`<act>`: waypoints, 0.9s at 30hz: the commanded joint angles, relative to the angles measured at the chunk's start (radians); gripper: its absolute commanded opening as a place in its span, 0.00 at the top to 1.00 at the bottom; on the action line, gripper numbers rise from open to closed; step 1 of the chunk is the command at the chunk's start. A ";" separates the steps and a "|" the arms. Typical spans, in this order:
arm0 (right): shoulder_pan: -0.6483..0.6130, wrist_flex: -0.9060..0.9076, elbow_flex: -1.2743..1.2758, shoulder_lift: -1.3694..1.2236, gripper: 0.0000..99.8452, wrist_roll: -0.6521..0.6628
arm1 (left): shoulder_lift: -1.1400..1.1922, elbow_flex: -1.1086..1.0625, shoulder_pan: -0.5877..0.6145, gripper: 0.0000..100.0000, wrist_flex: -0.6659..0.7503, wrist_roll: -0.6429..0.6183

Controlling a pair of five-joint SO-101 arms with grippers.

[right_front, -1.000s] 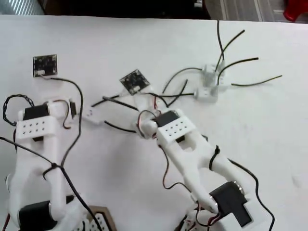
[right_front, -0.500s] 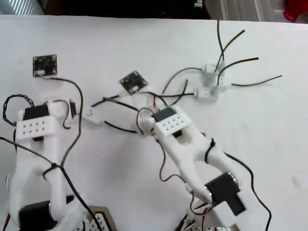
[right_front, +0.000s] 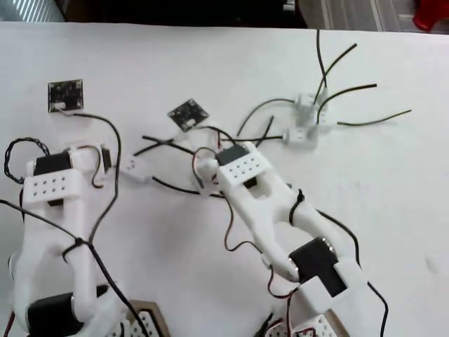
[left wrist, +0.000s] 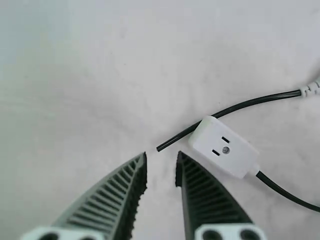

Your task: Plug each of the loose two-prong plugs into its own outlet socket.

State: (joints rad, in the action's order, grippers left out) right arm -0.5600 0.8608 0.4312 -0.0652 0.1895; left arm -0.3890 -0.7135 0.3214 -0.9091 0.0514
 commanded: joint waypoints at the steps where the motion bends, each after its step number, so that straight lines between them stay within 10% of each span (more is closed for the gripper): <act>1: 0.042 0.004 -0.015 0.090 0.98 -0.032 | -0.042 0.002 0.012 0.89 0.018 -0.008; 15: 0.265 -0.308 -0.035 -0.041 0.98 0.138 | -0.042 -0.003 0.012 0.89 0.018 -0.008; 27: 0.295 -0.142 -0.325 -0.294 0.89 0.140 | -0.042 -0.005 0.012 0.89 0.018 -0.008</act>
State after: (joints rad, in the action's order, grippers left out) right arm -0.2823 0.6183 0.1749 -0.3491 0.3245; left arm -0.3890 -0.7227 0.3214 -0.9091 0.0514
